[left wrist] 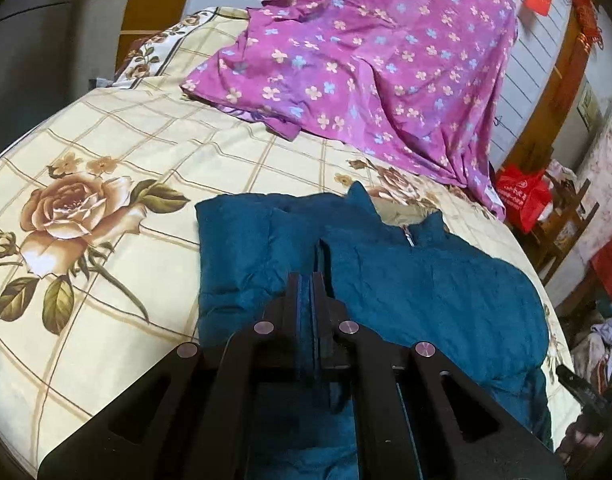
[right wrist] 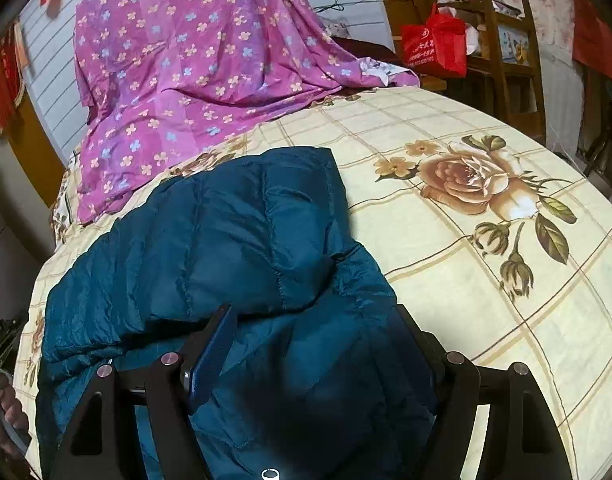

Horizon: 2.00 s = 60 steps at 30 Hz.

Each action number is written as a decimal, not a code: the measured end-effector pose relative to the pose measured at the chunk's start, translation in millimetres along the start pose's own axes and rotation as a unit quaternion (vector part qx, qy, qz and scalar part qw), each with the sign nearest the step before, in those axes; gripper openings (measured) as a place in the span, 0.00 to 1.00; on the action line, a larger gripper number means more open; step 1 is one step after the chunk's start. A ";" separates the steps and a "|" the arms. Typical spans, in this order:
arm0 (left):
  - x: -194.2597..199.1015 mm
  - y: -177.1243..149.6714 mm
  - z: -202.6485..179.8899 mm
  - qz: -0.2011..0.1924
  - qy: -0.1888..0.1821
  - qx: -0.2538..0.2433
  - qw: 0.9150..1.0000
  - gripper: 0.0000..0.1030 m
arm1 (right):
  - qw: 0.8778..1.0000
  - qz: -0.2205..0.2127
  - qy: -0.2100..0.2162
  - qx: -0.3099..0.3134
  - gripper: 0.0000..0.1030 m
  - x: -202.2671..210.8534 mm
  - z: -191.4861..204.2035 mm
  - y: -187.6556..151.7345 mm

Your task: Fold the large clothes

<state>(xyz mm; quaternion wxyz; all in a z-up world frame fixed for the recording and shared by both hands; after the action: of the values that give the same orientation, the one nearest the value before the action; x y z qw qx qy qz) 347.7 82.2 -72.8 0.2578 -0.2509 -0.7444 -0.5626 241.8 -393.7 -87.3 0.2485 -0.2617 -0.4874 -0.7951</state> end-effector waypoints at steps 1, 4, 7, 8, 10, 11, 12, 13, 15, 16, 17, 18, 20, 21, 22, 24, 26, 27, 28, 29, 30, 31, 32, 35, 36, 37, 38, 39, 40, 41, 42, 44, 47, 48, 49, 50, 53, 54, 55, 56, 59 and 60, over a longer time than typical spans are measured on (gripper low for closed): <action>2.0 -1.3 -5.6 -0.002 -0.003 -0.006 1.000 0.03 | 1.000 -0.001 -0.001 -0.001 0.73 -0.1 -0.2 0.3; -5.1 -8.7 -29.9 0.007 0.010 -0.050 0.999 0.24 | 1.000 -0.003 -0.002 -0.002 0.73 -0.3 1.0 0.7; -25.5 -19.3 -38.4 0.023 0.023 -0.064 0.997 0.64 | 1.000 0.004 0.002 0.004 0.73 -3.7 5.6 -2.8; -31.5 -22.5 -37.3 0.032 0.017 -0.054 0.998 0.64 | 1.000 0.007 0.002 0.006 0.73 -4.8 7.1 -4.4; -44.8 -30.8 -36.0 0.060 -0.007 -0.027 0.998 0.64 | 1.000 0.010 0.004 0.012 0.73 -6.0 8.9 -6.2; -49.5 -34.2 -37.4 0.068 -0.015 -0.022 0.997 0.64 | 1.000 0.011 0.005 0.014 0.73 -6.3 9.8 -6.4; -54.0 -36.9 -38.6 0.075 -0.020 -0.019 0.997 0.64 | 1.000 0.011 0.005 0.015 0.73 -6.3 10.5 -6.2; -58.7 -39.4 -40.5 0.086 -0.030 -0.015 0.996 0.64 | 1.000 0.010 0.006 0.014 0.73 -6.2 10.7 -5.8; -57.0 -41.0 -45.1 0.094 -0.056 -0.008 0.994 0.35 | 1.000 0.008 0.007 0.012 0.73 -5.9 10.9 -5.1; -54.1 -41.0 -46.2 0.098 -0.061 -0.007 0.993 0.14 | 1.000 0.009 0.006 0.012 0.73 -6.0 10.6 -5.2; -48.5 -40.3 -46.9 0.097 -0.065 -0.006 0.993 0.13 | 1.000 0.009 0.005 0.010 0.73 -6.1 9.6 -5.4; -41.2 -38.1 -47.8 0.089 -0.067 -0.010 0.994 0.11 | 1.000 0.010 0.005 0.009 0.73 -6.2 9.1 -5.4; -20.6 -32.0 -46.5 0.068 -0.072 -0.022 0.995 0.10 | 1.000 0.008 0.004 0.006 0.73 -5.5 7.1 -4.5; -9.6 -27.8 -41.7 0.060 -0.074 -0.021 0.995 0.10 | 1.000 0.007 0.003 0.005 0.73 -4.4 5.8 -4.2; -3.7 -23.6 -36.5 0.053 -0.076 -0.018 0.995 0.10 | 1.000 0.006 0.002 0.004 0.73 -3.5 5.2 -3.7; 4.4 -15.8 -25.8 0.042 -0.066 -0.021 0.997 0.10 | 1.000 0.005 0.002 0.001 0.73 -2.6 3.4 -3.3; 0.0 -14.4 -19.1 0.046 -0.050 -0.027 0.997 0.10 | 1.000 0.004 0.002 -0.002 0.73 -2.3 2.6 -3.6; -6.5 -16.8 -15.7 0.055 -0.033 -0.032 0.997 0.14 | 1.000 0.005 0.002 -0.003 0.73 -2.8 2.9 -3.9; -12.7 -19.9 -12.2 0.064 -0.013 -0.035 0.997 0.19 | 1.000 0.007 0.002 -0.004 0.73 -3.7 3.4 -4.6; -18.1 -23.4 -9.6 0.073 0.005 -0.038 0.997 0.23 | 1.000 0.008 0.002 -0.003 0.73 -4.3 3.7 -4.8; -21.7 -26.7 -7.9 0.080 0.012 -0.039 0.996 0.30 | 1.000 0.008 0.001 -0.002 0.73 -4.6 4.1 -4.9; -22.3 -29.4 -5.2 0.084 0.017 -0.036 0.996 0.34 | 1.000 0.007 0.000 0.000 0.73 -4.2 3.5 -4.2; -17.4 -28.2 -2.4 0.076 0.025 -0.029 0.996 0.34 | 1.000 -0.003 0.000 0.002 0.73 -0.9 2.0 -1.3; 10.1 -11.3 3.2 0.012 0.050 -0.007 0.999 0.34 | 0.999 -0.039 0.004 0.014 0.73 13.6 1.4 13.8; 18.9 -4.9 2.1 -0.010 0.056 -0.002 0.998 0.36 | 0.998 -0.051 0.011 0.034 0.72 17.4 6.8 22.5; 28.4 4.3 -4.3 -0.035 0.056 0.004 0.998 0.44 | 0.997 -0.058 0.014 0.050 0.67 18.8 12.0 29.8; 33.4 10.2 -13.6 -0.052 0.051 0.005 0.997 0.49 | 0.995 -0.061 0.026 0.073 0.64 18.0 22.0 39.8; 34.2 13.9 -23.7 -0.062 0.042 0.001 0.997 0.51 | 0.993 -0.057 0.043 0.094 0.59 14.0 32.7 46.1; 27.4 17.2 -39.1 -0.065 0.034 -0.010 0.997 0.51 | 0.990 -0.042 0.062 0.122 0.56 3.3 46.5 52.0; 17.5 15.5 -49.1 -0.055 0.036 -0.020 0.998 0.51 | 0.987 -0.023 0.078 0.137 0.54 -8.1 54.3 53.1; 3.0 11.9 -58.5 -0.038 0.040 -0.033 0.998 0.51 | 0.984 0.004 0.100 0.146 0.46 -23.0 61.1 52.7; -34.1 -4.4 -66.6 0.008 0.072 -0.062 0.995 0.48 | 0.980 0.050 0.120 0.149 0.43 -54.4 66.5 47.2; -74.9 -32.7 -47.9 0.054 0.133 -0.068 0.987 0.44 | 0.977 0.105 0.101 0.159 0.44 -97.2 51.4 25.7; -79.7 -38.1 -42.9 0.051 0.133 -0.066 0.988 0.44 | 0.975 0.111 0.105 0.159 0.44 -104.9 47.5 20.6; -80.8 -40.7 -39.8 0.047 0.135 -0.066 0.987 0.44 | 0.974 0.115 0.114 0.159 0.44 -110.5 43.7 17.0; -81.2 -41.0 -39.4 0.046 0.137 -0.066 0.987 0.44 | 0.973 0.120 0.114 0.158 0.44 -112.6 41.8 17.1; -73.6 -34.0 -34.0 0.048 0.131 -0.042 0.989 0.44 | 0.969 0.151 0.096 0.172 0.44 -113.7 46.6 21.7; -63.9 -28.7 -31.5 0.040 0.128 -0.028 0.991 0.44 | 0.968 0.160 0.089 0.171 0.43 -111.9 48.0 25.4; -54.5 -23.5 -32.6 0.027 0.122 -0.018 0.992 0.44 | 0.969 0.159 0.085 0.171 0.44 -108.6 49.0 32.1; -47.7 -13.2 -35.6 0.012 0.113 -0.009 0.993 0.44 | 0.972 0.135 0.081 0.173 0.44 -100.9 53.3 44.6; -39.7 3.7 -44.7 -0.008 0.099 -0.004 0.995 0.44 | 0.983 0.047 0.090 0.152 0.44 -80.8 64.7 88.1; -42.9 7.3 -48.9 -0.008 0.098 -0.007 0.995 0.44 | 0.985 0.031 0.078 0.149 0.44 -82.5 66.5 99.9</action>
<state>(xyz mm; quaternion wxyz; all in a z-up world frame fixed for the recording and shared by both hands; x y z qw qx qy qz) 389.3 33.1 -84.8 0.3229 -0.1903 -0.7138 -0.5916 379.3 -362.0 -51.4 0.3465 -0.1739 -0.5713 -0.7234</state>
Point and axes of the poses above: each gripper's, at about its wrist camera, not at the fingertips, and x roughly against the way its jaws point, z to its left, y to its top, the point moved 7 cm from there along -x, roughly the way its jaws point, and after that the axes turned 9 degrees about y, right-handed, at the moved point
